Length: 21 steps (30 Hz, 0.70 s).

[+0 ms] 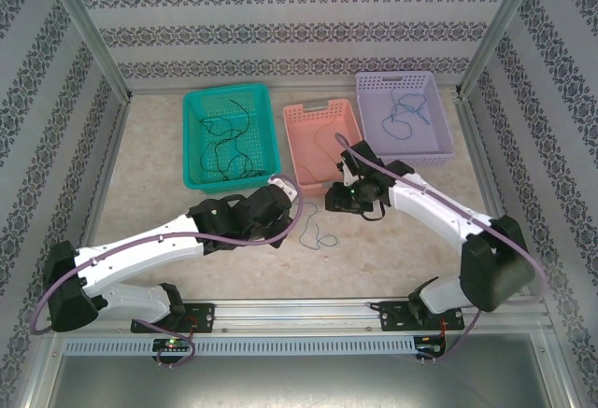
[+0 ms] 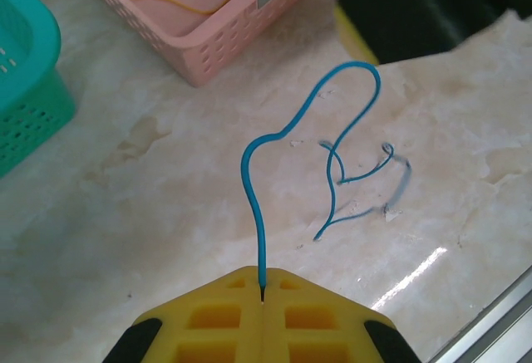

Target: Untangle the cables

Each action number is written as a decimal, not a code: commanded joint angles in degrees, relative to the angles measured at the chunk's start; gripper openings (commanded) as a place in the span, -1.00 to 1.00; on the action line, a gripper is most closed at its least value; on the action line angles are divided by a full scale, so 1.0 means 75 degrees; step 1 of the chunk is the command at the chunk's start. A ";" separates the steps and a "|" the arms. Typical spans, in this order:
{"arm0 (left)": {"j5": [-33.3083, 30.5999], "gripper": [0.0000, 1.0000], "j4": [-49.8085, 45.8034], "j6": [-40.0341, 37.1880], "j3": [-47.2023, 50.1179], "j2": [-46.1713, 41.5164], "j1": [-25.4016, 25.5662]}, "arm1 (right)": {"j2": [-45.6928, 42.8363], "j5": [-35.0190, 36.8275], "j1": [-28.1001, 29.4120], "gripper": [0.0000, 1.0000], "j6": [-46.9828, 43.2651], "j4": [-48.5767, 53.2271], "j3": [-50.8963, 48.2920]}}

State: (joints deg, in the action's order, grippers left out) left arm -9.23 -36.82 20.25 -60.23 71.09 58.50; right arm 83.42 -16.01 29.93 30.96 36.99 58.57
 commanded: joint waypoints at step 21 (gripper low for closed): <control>-0.0169 -1.00 -0.0229 -0.0555 -0.0031 -0.0326 -0.0089 | -0.0854 -0.1179 0.0527 -0.43 0.2941 0.0034 -0.1210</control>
State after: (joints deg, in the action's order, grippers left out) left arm -9.30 -36.88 13.50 -60.23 70.52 58.39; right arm 81.10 -25.91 31.55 41.23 35.75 51.07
